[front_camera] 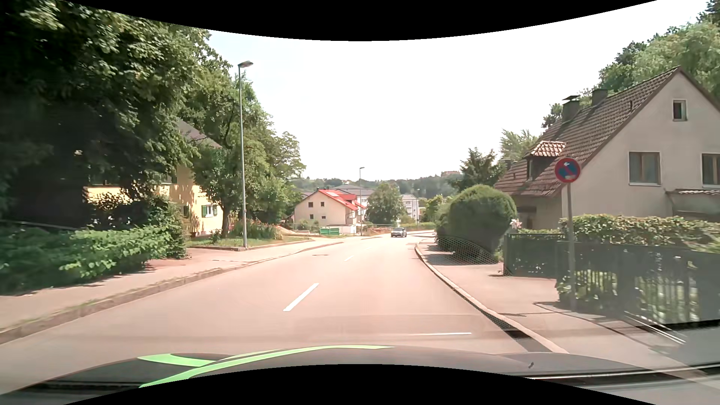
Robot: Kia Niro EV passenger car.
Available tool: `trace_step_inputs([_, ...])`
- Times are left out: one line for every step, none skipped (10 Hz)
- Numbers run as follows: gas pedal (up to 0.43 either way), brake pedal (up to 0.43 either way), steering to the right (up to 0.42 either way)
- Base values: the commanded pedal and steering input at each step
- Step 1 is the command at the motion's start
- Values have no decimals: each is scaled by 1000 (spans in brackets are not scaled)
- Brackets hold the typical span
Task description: Follow the waypoints while adhering to traffic rules and regulations
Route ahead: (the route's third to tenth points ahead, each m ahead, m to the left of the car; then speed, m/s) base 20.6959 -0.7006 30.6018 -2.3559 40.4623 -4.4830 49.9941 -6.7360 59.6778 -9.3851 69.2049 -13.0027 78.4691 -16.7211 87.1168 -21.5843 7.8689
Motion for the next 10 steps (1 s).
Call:
trace_step_inputs([0,61,30])
trace_step_inputs([0,61,30])
trace_step_inputs([0,61,30])
trace_step_inputs([0,61,30])
trace_step_inputs([0,61,30])
trace_step_inputs([0,61,31])
trace_step_inputs([0,61,34])
trace_step_inputs([0,61,36])
trace_step_inputs([0,61,36])
trace_step_inputs([0,61,35])
